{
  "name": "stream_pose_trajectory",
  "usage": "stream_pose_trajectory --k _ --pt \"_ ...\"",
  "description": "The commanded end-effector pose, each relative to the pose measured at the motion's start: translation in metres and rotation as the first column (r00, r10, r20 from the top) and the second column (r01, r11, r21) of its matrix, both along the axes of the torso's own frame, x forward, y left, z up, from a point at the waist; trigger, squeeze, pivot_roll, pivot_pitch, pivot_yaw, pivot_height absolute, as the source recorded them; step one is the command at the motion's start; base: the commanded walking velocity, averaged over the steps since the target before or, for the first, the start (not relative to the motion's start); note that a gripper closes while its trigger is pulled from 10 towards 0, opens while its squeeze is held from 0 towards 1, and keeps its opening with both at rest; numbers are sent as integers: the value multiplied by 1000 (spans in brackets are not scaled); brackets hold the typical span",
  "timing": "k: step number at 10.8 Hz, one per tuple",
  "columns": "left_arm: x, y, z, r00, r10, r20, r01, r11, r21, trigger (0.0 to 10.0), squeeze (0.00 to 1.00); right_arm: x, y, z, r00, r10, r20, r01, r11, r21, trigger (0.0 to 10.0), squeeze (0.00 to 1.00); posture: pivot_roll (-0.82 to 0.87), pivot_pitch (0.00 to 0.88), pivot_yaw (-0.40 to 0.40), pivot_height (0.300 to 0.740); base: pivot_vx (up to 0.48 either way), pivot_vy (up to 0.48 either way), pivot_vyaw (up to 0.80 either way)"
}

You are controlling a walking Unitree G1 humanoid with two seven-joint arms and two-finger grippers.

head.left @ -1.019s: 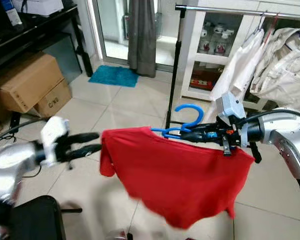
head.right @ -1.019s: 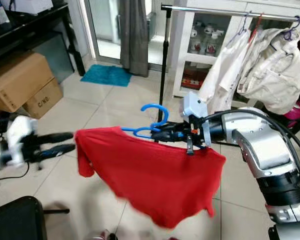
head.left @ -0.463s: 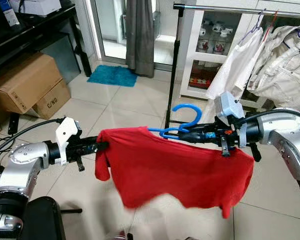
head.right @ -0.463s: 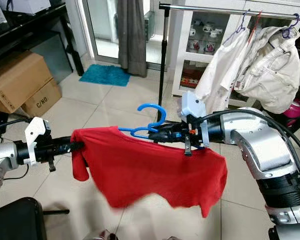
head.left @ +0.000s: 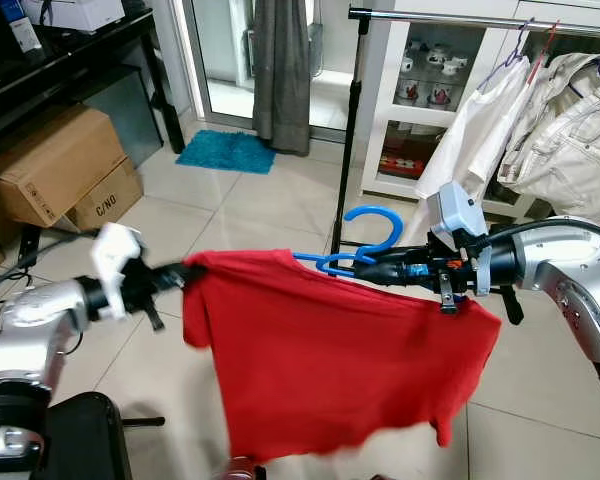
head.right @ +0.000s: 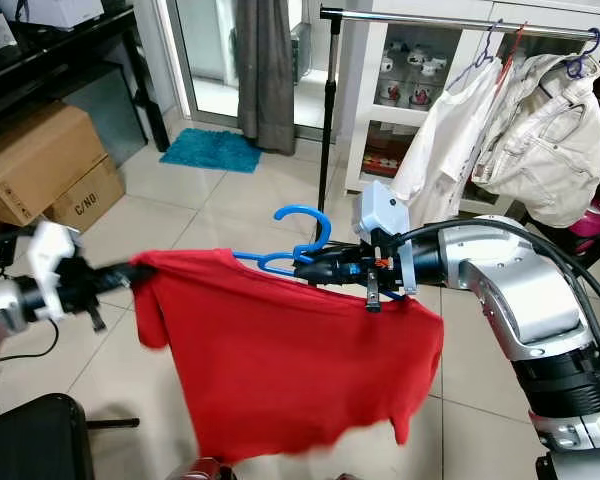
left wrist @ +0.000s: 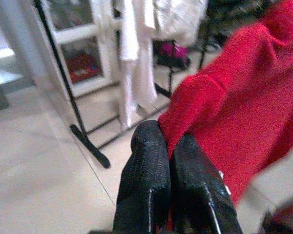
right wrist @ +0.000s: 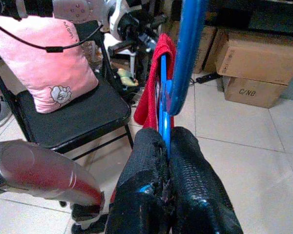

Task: Hang hanger

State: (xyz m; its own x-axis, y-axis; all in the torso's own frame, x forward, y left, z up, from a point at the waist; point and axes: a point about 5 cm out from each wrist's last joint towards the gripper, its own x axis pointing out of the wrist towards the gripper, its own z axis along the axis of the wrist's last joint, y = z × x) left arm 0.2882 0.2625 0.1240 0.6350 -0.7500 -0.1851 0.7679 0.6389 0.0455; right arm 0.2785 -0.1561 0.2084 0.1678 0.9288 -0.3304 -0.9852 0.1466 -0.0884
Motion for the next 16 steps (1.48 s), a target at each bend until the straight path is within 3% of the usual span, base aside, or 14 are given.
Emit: stream_pose_trajectory --k 1,4,8,9,10,11,12,13,14,15,16 --pt "-2 9 4 998 62 32 -61 997 -45 0 0 3 -3 3 1000 -16 25 16 1000 -6 0 0 -47 0 55 740 0 0 0" --pt "-17 18 -5 990 141 24 -138 986 -92 0 0 9 -9 1 996 -76 41 77 997 -20 0 0 -57 0 63 740 0 0 0" --pt "-19 21 -8 968 248 43 -238 957 -164 0 0 7 -15 -3 996 -91 20 91 996 -10 0 0 -47 0 52 740 0 0 0" --pt "-17 42 6 898 429 99 -387 877 -285 0 0 8 -22 -7 992 -127 26 128 992 -19 0 0 -58 0 67 740 0 0 0" --pt "-16 51 12 861 497 111 -436 831 -345 0 0 8 -24 -9 990 -141 22 141 990 -15 0 0 -58 0 63 740 0 0 0" --pt "-16 42 7 893 438 101 -391 869 -304 0 0 8 -23 -11 990 -142 18 142 990 -18 0 0 -60 0 52 740 0 0 0" --pt "-16 22 -5 936 347 67 -322 915 -243 667 0 8 -20 -11 991 -131 18 131 991 -18 0 0 -62 0 56 740 0 0 0" --pt "-17 8 -14 951 305 44 -290 934 -210 10000 0 7 -19 -13 991 -134 18 134 991 -15 0 0 -62 0 60 740 0 0 0" --pt "-19 0 -16 961 274 35 -262 943 -204 10000 914 6 -18 -15 991 -136 18 136 991 -13 0 0 -65 0 65 740 0 0 0" --pt "-19 -2 -12 956 288 64 -269 940 -209 10000 1000 1 -17 -16 991 -133 13 133 991 -9 0 0 -67 0 67 740 0 0 0" --pt "-18 -1 -9 953 296 65 -274 934 -231 10000 1000 1 -19 -18 990 -142 1 142 990 -12 0 0 -66 0 47 740 0 0 0"
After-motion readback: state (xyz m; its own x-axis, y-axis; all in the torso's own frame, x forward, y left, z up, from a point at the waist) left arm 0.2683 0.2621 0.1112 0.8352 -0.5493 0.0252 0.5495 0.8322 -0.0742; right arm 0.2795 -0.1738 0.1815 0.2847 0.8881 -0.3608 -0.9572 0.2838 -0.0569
